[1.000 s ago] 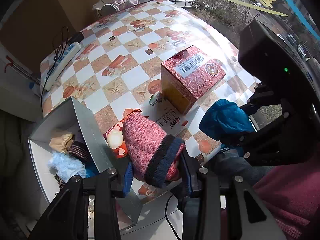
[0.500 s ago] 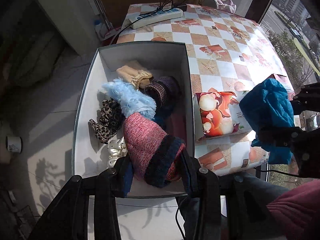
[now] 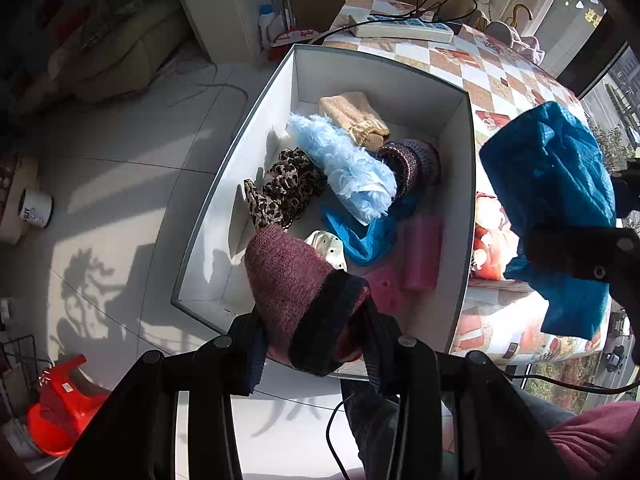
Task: Organize soft objects
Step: 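Carry the pink knit hat and blue bag over the white box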
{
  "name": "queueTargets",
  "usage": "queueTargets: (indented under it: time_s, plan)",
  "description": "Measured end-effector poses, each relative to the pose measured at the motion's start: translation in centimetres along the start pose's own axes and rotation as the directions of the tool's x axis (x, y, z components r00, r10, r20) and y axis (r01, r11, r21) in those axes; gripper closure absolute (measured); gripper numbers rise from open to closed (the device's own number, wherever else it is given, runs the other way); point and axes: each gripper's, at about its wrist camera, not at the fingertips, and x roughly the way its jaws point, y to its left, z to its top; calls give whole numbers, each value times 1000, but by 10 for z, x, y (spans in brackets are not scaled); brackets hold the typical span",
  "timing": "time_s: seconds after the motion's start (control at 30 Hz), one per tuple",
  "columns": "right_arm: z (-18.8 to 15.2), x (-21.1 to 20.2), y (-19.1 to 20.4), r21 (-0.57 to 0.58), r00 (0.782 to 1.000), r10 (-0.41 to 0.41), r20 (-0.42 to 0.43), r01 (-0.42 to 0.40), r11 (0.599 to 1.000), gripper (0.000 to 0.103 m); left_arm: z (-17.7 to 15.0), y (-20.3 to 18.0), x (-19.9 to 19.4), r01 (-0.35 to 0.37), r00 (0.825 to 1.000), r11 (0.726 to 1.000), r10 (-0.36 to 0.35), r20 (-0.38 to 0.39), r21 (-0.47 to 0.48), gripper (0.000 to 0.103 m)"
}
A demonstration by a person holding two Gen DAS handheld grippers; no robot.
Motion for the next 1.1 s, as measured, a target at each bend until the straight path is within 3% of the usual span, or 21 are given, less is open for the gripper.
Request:
queueTargets:
  time_s: [0.3, 1.1]
  plan:
    - [5, 7, 4, -15, 1000, -3, -23, 3, 1000, 62, -2, 6, 7, 5, 1000, 999, -6, -22, -33, 59]
    - [7, 15, -4, 11, 999, 6, -40, -5, 1000, 62, 2, 2, 12, 4, 999, 1000, -5, -40, -14, 59]
